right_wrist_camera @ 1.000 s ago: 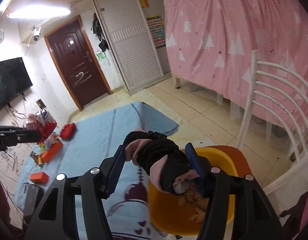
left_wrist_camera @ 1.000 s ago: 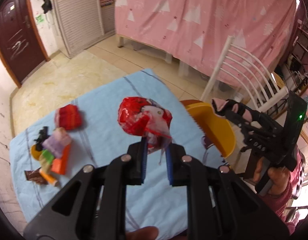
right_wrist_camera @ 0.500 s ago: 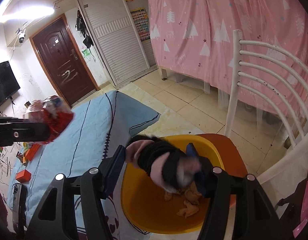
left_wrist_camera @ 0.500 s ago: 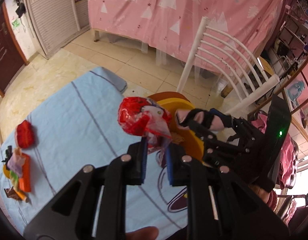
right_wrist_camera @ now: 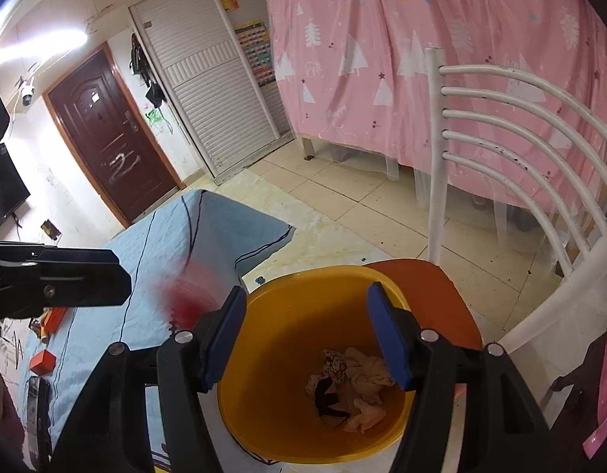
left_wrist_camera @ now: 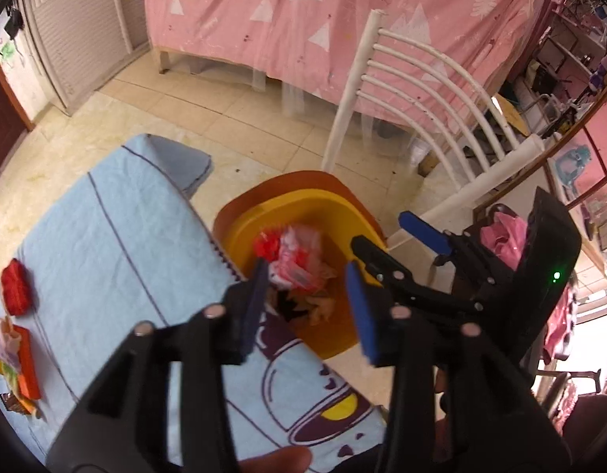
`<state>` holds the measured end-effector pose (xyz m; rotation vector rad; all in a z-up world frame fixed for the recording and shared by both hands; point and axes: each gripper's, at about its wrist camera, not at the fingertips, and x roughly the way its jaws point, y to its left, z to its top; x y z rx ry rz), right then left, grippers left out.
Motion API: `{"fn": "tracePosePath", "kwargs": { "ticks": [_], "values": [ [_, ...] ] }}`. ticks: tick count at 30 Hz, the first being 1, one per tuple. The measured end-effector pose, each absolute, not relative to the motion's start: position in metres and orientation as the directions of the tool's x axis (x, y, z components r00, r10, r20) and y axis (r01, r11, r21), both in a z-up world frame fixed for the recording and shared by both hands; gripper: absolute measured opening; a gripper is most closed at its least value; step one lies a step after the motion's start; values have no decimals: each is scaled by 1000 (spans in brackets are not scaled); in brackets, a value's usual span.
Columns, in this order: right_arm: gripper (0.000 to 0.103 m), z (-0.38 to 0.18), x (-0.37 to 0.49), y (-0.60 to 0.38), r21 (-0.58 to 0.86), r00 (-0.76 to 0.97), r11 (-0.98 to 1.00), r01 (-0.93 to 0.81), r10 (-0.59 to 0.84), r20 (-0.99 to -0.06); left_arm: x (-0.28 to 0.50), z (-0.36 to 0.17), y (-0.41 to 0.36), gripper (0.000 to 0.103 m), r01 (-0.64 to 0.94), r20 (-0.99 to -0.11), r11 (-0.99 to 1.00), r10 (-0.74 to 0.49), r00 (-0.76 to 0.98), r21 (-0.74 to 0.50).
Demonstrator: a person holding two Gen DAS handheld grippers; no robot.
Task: Collect trash
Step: 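Carry the glove and red bag to the basin and open both tools, then move both tools back over the bedsheet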
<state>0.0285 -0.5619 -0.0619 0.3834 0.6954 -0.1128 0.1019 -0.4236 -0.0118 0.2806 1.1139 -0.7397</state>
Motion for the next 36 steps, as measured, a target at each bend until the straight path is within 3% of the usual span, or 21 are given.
{"fn": "tracePosePath", "kwargs": {
  "ticks": [14,17,19,36],
  "values": [
    [58,-48,38,-540,324,776,932,164,81,-626,104,8,-397,44,632,-870,761,-403,285,-146],
    [58,-43,44,-527,320,774,938,136,101,-625,107,14,-381,53,613,-862,777,-401,310,-141],
    [58,-41,49,-518,311,771,943,116,112,-628,109,17,-371,53,602,-858,786,-398,324,-137],
    [58,-11,92,-405,240,735,965,-104,237,-635,127,43,-223,53,429,-818,895,-333,470,-118]
  ]
}}
